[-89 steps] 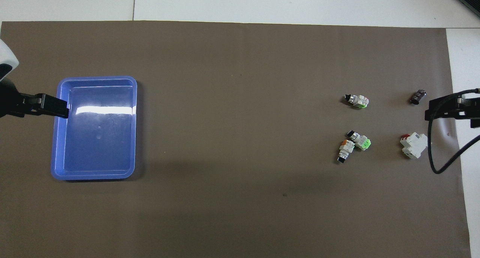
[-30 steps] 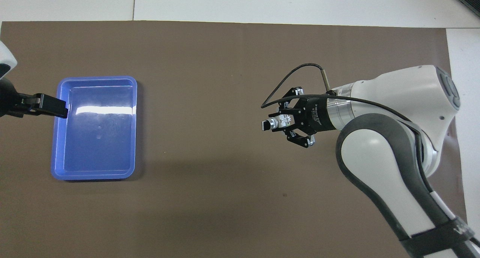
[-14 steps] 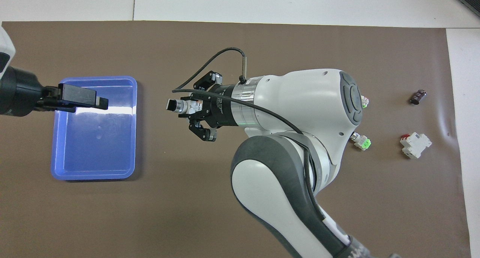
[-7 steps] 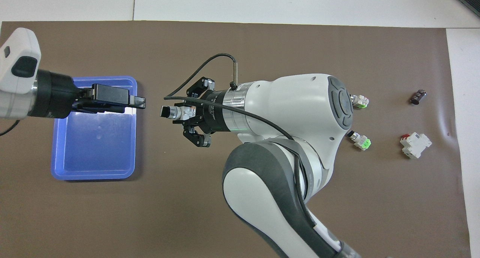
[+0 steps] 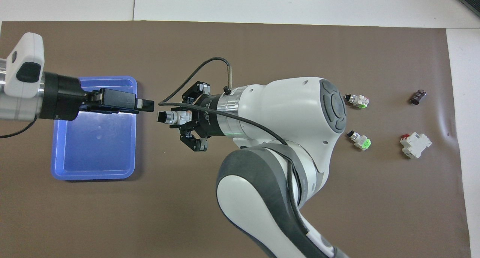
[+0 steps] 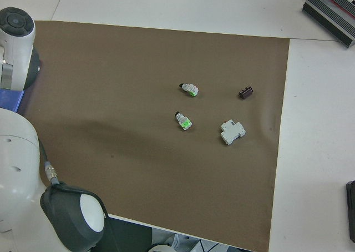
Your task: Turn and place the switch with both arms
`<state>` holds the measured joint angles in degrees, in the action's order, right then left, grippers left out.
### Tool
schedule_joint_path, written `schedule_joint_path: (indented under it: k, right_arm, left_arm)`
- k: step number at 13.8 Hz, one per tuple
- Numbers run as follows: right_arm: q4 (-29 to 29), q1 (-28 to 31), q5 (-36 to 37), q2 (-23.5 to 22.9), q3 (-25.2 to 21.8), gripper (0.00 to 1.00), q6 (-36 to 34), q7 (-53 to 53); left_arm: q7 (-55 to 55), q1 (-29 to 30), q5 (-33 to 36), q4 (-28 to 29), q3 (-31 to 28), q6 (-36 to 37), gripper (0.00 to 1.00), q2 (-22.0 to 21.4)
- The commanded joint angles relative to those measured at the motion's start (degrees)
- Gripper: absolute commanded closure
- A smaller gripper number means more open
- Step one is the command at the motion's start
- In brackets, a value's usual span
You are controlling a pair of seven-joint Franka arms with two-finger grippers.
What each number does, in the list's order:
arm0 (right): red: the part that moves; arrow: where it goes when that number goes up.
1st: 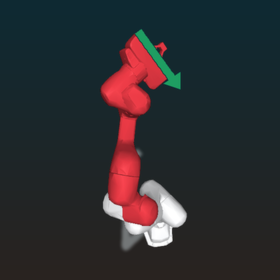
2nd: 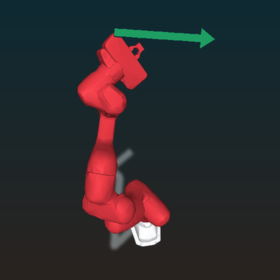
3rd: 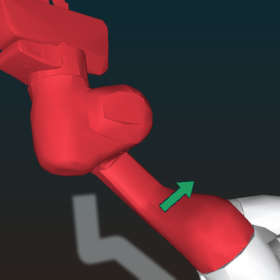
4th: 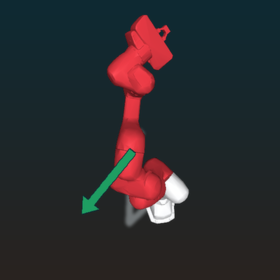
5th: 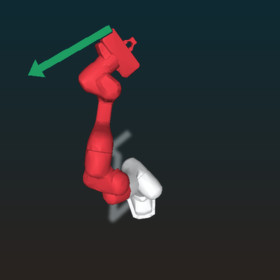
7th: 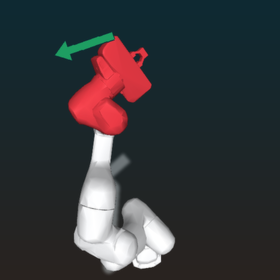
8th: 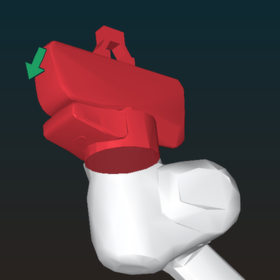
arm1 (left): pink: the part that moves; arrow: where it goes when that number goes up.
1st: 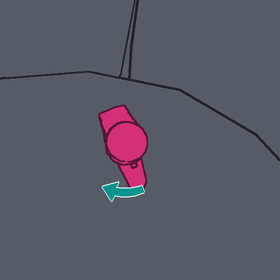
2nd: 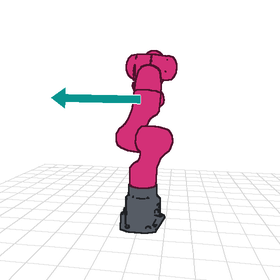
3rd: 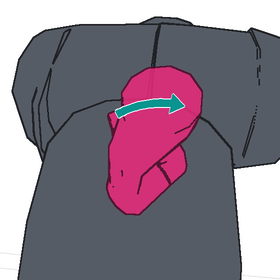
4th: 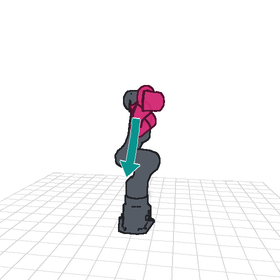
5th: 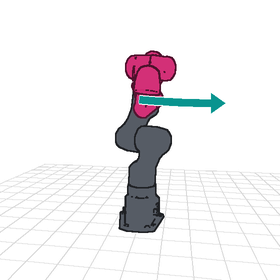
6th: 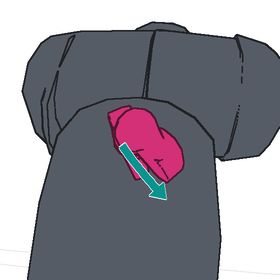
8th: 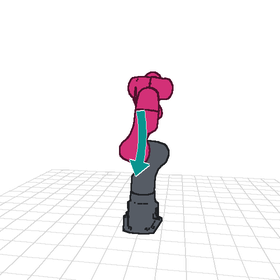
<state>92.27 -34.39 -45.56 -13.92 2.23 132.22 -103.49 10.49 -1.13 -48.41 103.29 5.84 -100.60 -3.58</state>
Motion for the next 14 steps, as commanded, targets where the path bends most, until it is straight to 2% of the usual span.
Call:
schedule_joint_path:
  k: [1,6,14]
  right_arm:
    - [-1.22,0.03,1.97,-0.23,-0.03,1.00,-1.26,-1.10]
    - [-1.22,-0.06,2.50,-0.23,-0.03,1.00,-1.26,-1.10]
    - [-1.21,0.03,2.50,-0.23,-0.03,1.00,-1.26,-1.10]
  left_arm:
    - [3.13,-0.45,-1.77,2.27,-0.56,-0.65,0.38,-1.61]
    - [5.59,-0.63,-1.77,3.58,-0.48,-0.38,0.50,-2.04]
    - [6.39,-1.24,-1.86,3.85,-0.30,0.94,0.51,-2.13]
